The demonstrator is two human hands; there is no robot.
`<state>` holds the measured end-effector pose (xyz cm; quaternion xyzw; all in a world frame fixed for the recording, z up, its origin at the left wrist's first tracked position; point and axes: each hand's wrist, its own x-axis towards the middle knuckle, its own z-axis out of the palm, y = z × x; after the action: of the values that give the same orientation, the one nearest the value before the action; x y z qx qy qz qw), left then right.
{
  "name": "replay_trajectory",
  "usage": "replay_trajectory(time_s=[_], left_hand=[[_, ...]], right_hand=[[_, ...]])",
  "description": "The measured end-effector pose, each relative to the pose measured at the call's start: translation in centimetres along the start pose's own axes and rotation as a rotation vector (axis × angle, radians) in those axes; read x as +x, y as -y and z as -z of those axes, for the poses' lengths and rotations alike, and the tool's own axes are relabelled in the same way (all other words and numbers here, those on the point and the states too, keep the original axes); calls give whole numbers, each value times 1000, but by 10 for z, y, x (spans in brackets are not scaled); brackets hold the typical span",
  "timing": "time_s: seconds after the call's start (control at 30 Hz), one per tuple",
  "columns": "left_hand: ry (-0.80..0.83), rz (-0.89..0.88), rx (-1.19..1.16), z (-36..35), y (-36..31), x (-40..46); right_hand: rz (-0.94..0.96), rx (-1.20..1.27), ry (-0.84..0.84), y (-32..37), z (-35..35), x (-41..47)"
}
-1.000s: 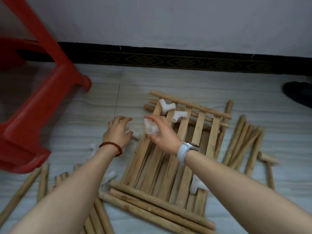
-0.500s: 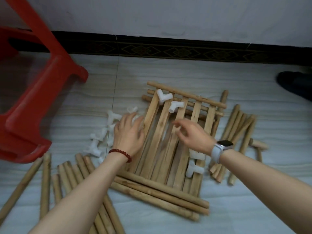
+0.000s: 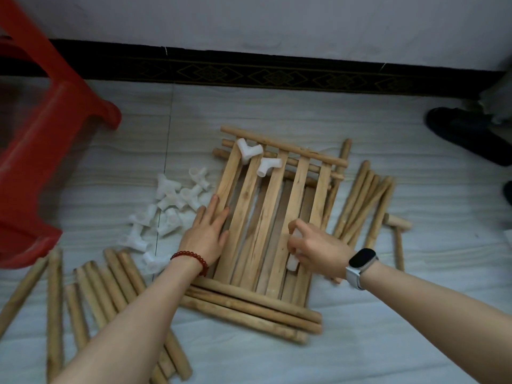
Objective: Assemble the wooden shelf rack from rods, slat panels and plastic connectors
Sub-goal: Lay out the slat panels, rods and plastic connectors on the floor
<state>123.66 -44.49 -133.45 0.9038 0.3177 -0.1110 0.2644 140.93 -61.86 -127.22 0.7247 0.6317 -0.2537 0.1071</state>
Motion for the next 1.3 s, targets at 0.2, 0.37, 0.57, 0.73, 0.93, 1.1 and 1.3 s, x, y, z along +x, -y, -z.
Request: replay_trajectory(time_s=[0.2,0.37,0.57,0.73,0.93,1.1,1.3], left_hand=[[-44,-52,-52,3,4,-4],[-40,-80,-39,2,12,-12],[-119,-110,-32,6,21,-11],[-399,30,-11,25,43,-22],[-505,72,-39,43,69,-23],[-434,26,27,53,51,-4],[-81,7,200,28,29,8]], right_hand=[[-81,-80,131,9,2,8],[-151,-20,90,16,-5,9],[-223,429,-99,19,38,19],[-83,622,-243,68,49,91],[50,565,-206,98,45,146],[-148,87,-508,47,67,139],[-462,58,-262,9,68,148]])
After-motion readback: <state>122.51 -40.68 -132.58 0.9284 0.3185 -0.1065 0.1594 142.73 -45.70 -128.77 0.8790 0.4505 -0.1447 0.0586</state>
